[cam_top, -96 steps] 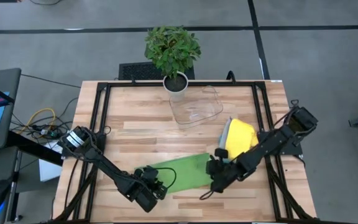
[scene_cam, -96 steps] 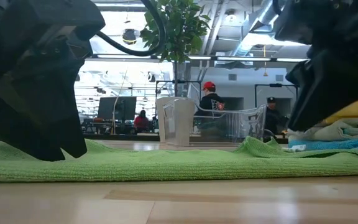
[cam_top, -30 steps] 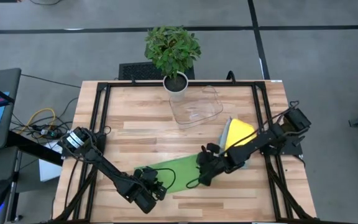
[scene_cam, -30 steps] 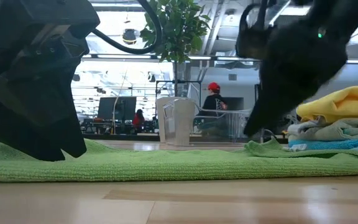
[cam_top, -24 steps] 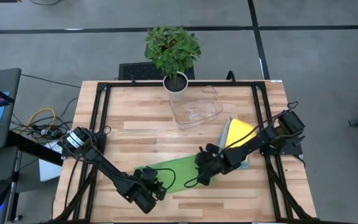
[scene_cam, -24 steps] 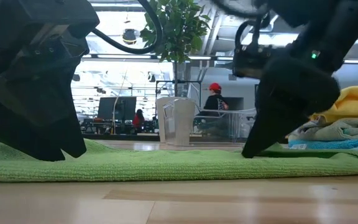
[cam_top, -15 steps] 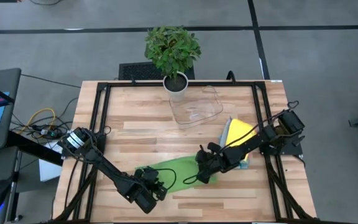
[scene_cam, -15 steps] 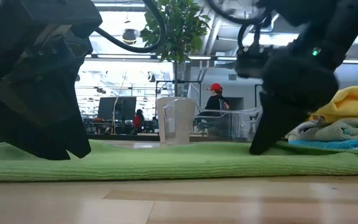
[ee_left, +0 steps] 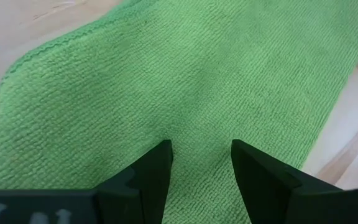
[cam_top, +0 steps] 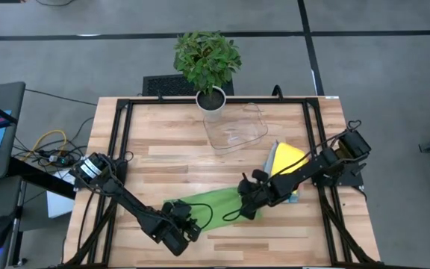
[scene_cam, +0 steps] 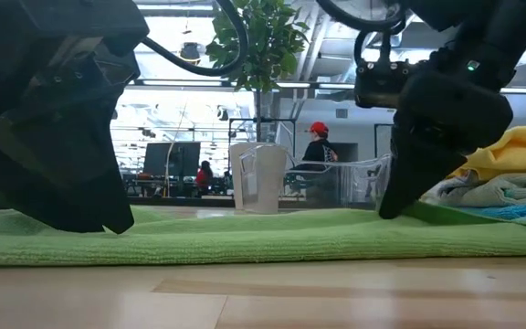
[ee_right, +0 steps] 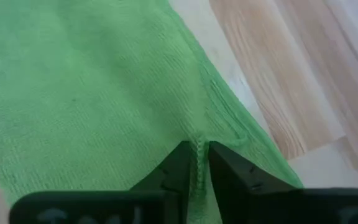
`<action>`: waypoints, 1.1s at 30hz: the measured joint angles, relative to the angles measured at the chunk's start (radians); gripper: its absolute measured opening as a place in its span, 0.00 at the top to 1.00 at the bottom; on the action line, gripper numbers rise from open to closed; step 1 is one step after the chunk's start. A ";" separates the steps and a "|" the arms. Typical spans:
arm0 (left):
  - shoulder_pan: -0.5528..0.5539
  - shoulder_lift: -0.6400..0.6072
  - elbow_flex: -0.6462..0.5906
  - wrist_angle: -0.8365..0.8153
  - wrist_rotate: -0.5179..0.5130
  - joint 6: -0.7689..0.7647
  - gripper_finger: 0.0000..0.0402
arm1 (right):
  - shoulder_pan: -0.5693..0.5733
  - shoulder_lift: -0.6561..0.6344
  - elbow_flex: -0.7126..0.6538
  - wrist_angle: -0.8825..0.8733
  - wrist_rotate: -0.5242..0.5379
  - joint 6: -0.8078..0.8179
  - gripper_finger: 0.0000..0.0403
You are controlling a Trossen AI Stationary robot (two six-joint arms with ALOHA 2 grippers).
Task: Fold microfiber towels
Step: Fold the green microfiber cloth
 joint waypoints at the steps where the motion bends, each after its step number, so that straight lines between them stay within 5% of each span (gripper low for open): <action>1: 0.000 0.000 0.000 0.000 0.001 0.000 0.59 | 0.000 0.000 0.000 -0.008 0.000 0.007 0.79; 22: -0.017 0.000 0.000 0.002 0.000 -0.001 0.59 | 0.018 -0.059 -0.001 -0.191 0.017 0.048 0.86; 33: -0.032 0.000 0.000 0.003 0.010 -0.022 0.59 | 0.018 -0.165 0.000 -0.298 0.044 0.107 0.74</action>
